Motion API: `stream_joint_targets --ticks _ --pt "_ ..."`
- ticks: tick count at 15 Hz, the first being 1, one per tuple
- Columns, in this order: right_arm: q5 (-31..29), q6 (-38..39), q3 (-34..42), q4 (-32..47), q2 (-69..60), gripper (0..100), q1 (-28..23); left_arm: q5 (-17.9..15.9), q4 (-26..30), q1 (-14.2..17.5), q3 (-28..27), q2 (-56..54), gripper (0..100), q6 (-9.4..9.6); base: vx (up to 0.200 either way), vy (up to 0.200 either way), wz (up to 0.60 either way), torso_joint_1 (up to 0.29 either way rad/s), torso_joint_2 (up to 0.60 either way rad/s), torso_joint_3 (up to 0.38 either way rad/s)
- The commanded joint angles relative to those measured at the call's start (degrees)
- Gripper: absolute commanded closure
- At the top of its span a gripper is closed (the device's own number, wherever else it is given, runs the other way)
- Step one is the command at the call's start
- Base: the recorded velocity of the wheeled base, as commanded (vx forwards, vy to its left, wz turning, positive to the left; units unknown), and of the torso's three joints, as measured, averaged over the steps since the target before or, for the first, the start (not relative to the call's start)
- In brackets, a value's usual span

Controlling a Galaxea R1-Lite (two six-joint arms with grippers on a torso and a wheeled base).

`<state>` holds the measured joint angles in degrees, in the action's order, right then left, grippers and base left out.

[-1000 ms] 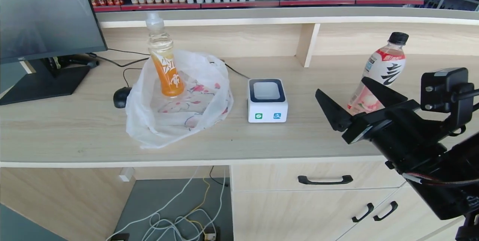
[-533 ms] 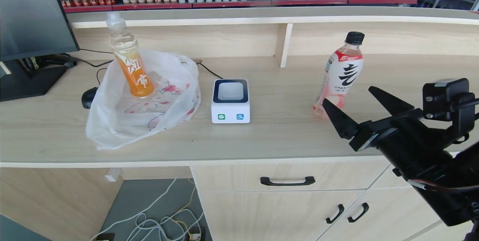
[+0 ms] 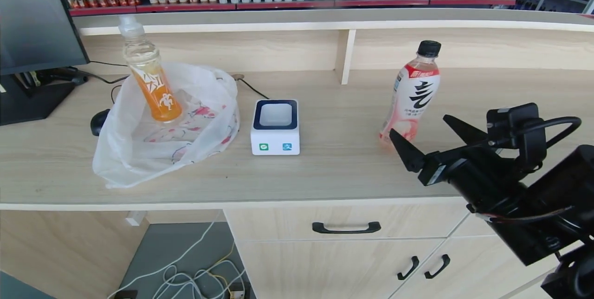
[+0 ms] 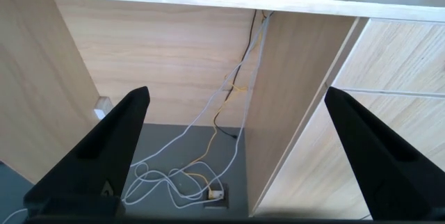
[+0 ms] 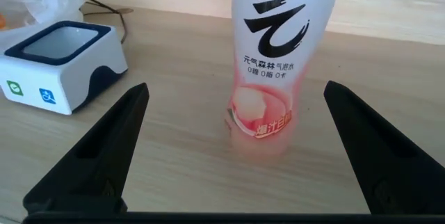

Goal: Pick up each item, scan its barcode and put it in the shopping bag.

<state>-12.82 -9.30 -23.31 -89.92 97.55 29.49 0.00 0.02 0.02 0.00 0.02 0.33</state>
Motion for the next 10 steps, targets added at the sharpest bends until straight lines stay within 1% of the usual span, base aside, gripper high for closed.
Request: stream_joint_targets --ticks 1,6,8,10 --pt "-0.01 0.07 -3.32 -0.08 4.58 0 -0.13 0.00 -0.02 0.06 0.00 -0.02 0 0.02 0.000 0.000 0.00 0.000 0.00 0.000" --pt "-0.62 1.48 -8.16 -0.08 8.80 0 -0.22 0.00 -0.02 0.06 0.00 -0.02 0 0.02 0.000 0.000 0.00 0.000 0.00 0.000" --pt "-4.05 2.18 -11.50 -0.08 10.56 0 -0.40 0.00 -0.02 0.06 0.00 -0.02 0 0.02 0.000 0.000 0.00 0.000 0.00 0.000" --pt "-4.40 2.09 -13.17 -0.08 11.44 0 -0.57 0.00 -0.02 0.06 0.00 -0.02 0 0.02 0.000 0.000 0.00 0.000 0.00 0.000"
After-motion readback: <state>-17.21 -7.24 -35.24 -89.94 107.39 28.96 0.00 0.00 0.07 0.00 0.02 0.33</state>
